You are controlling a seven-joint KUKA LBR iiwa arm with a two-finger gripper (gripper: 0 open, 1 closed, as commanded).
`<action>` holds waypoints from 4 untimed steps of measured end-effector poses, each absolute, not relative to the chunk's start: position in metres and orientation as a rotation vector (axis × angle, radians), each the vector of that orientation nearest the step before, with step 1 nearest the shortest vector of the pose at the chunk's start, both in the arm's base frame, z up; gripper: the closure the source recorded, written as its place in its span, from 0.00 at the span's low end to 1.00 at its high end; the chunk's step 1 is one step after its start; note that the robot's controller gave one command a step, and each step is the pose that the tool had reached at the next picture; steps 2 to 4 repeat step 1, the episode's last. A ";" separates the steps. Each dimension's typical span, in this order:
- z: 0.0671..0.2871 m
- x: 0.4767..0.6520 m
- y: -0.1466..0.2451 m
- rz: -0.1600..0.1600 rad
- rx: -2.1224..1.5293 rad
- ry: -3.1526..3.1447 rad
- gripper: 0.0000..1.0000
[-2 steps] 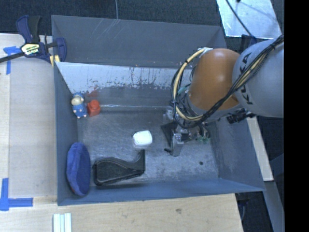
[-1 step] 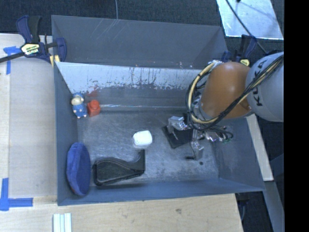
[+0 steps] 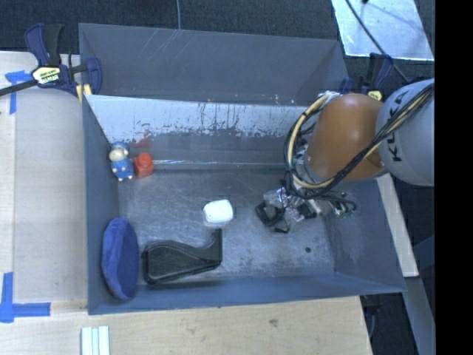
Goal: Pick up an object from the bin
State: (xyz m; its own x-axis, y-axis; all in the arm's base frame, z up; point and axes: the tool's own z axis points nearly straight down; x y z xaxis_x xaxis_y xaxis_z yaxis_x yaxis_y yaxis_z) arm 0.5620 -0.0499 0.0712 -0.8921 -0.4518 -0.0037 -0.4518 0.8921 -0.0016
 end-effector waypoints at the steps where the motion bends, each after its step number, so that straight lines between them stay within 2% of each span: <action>1: 0.201 0.503 -0.037 -0.004 -0.759 3.039 1.00; 4: 0.201 0.503 -0.037 -0.004 -0.759 3.039 1.00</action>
Offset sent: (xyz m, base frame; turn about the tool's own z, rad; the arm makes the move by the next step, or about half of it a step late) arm -0.0600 0.0123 0.1255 -0.0216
